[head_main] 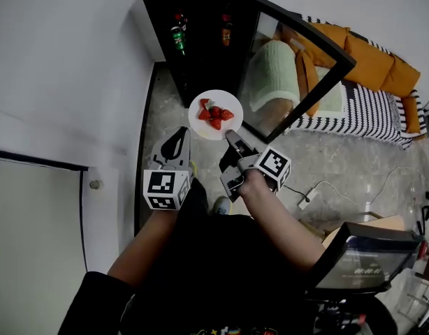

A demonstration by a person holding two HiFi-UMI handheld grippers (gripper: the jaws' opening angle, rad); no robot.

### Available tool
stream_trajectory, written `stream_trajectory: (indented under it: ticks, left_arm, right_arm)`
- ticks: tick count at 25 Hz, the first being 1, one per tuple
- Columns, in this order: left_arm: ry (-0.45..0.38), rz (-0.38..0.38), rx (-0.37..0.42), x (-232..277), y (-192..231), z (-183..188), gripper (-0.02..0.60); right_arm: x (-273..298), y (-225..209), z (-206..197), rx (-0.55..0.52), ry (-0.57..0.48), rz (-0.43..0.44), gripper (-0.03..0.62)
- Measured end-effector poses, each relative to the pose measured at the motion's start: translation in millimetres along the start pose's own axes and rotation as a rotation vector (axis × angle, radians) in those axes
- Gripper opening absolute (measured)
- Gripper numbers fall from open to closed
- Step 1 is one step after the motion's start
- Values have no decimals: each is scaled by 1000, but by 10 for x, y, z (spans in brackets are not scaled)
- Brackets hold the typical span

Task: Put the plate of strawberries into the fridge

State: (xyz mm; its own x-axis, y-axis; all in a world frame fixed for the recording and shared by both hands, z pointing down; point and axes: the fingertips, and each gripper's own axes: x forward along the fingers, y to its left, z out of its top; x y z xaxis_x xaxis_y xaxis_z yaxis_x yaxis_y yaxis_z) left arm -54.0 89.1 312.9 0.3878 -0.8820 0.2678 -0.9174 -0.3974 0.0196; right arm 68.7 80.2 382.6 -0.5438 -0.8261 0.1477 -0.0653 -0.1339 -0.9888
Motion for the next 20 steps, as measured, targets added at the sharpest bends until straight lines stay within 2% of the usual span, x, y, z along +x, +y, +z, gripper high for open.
stream_trajectory:
  ticks: [8, 20]
  left_arm:
    - [6, -4, -7, 156, 138, -63, 18]
    - [1, -43, -12, 822, 554, 70, 18]
  right_arm:
    - [177, -106, 16, 22, 9, -12, 14]
    - [907, -35, 314, 29, -14, -6, 14]
